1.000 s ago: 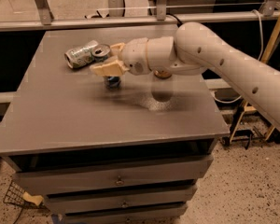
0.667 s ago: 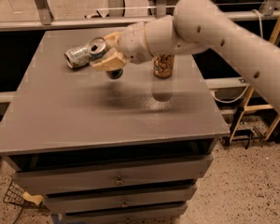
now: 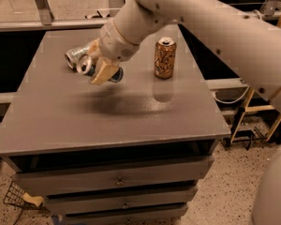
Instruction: Knock redbull can over
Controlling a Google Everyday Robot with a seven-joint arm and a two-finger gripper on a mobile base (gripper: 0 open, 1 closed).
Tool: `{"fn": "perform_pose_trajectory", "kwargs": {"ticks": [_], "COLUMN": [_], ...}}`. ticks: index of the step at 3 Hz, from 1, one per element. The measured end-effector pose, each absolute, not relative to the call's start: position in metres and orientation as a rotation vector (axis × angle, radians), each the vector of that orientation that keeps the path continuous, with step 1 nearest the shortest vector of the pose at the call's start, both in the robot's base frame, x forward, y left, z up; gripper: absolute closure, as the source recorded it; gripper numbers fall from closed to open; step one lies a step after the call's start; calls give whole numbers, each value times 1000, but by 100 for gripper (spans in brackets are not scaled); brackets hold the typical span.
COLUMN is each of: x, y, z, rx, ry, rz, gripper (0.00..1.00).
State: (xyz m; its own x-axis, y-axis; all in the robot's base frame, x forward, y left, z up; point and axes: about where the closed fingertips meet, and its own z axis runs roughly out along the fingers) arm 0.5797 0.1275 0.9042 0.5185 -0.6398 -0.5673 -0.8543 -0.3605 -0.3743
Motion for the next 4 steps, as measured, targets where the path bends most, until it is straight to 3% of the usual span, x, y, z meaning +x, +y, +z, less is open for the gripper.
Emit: {"fn": "perform_pose_trajectory", "kwargs": {"ticks": [2, 3, 4], "x": [560, 565, 565], "y": [143, 143, 143], "z": [837, 819, 825], "rx": [-2695, -2868, -2870], "ry": [1243, 1243, 1243], "rz": [146, -20, -23], "gripper": [100, 88, 65]}}
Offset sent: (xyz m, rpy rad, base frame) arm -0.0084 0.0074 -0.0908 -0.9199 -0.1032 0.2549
